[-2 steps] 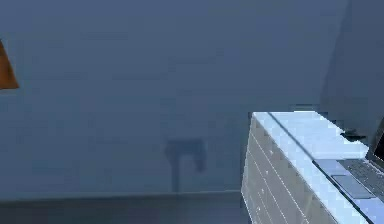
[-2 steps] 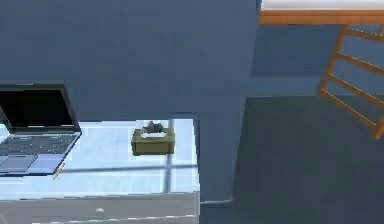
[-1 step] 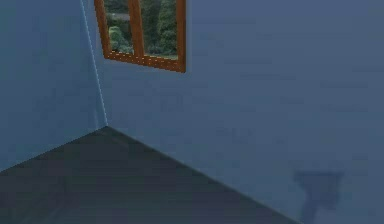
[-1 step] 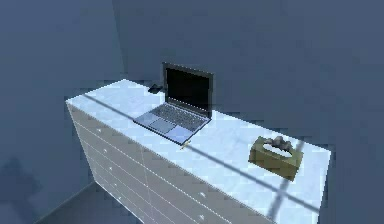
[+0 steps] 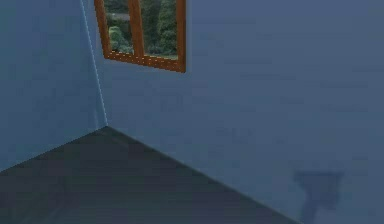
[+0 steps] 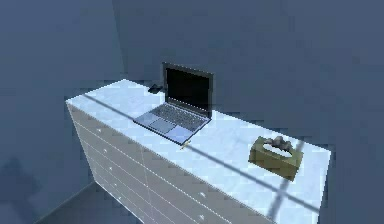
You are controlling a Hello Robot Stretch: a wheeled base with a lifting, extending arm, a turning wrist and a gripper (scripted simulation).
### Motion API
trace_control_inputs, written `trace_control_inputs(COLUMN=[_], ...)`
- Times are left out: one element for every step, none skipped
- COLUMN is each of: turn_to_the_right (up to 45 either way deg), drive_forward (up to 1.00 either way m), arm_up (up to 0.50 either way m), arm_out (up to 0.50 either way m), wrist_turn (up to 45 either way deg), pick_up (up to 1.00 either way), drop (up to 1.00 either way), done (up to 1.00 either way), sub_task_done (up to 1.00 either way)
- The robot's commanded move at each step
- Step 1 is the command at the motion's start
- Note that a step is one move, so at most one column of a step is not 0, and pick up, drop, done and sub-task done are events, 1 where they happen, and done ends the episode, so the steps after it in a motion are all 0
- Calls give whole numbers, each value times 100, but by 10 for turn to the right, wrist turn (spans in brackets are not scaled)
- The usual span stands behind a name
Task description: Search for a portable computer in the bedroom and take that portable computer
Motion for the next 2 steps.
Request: trace_control_inputs(turn_to_the_right=[0,0], drive_forward=[0,0], arm_up=[38,0], arm_out=[0,44], wrist_turn=[0,0], pick_up=[0,0], drop=[0,0], done=[0,0], sub_task_done=[0,0])
